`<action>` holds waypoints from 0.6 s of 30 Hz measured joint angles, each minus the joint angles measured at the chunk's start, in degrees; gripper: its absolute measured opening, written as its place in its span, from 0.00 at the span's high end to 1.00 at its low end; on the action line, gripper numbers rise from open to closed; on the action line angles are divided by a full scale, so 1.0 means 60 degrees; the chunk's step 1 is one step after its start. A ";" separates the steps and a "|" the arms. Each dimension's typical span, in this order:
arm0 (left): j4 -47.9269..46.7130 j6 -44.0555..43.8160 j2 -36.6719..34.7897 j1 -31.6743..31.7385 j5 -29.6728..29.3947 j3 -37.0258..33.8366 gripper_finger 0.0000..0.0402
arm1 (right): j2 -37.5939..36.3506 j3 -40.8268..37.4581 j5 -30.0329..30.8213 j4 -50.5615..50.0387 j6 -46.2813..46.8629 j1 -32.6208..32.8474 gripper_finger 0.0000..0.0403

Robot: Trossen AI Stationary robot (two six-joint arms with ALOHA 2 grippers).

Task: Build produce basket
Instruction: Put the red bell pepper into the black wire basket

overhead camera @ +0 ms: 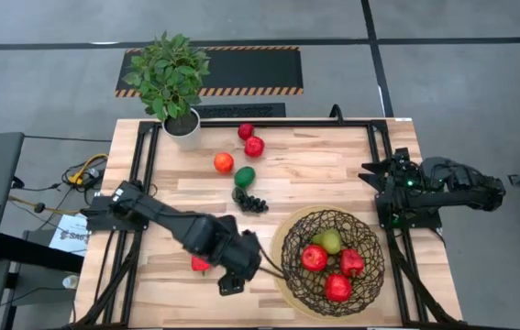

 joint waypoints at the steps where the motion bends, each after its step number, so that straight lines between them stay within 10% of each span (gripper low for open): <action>1: -0.0005 -0.0464 -0.0124 -0.0148 -0.0270 -0.0146 0.02 | 0.0000 0.0000 0.0000 0.0011 -0.0014 0.0000 0.17; 18: -0.0045 -1.1394 -0.2961 -0.1568 -0.2076 -0.5737 0.00 | 0.0000 0.0000 0.0005 0.0028 -0.0034 0.0000 0.17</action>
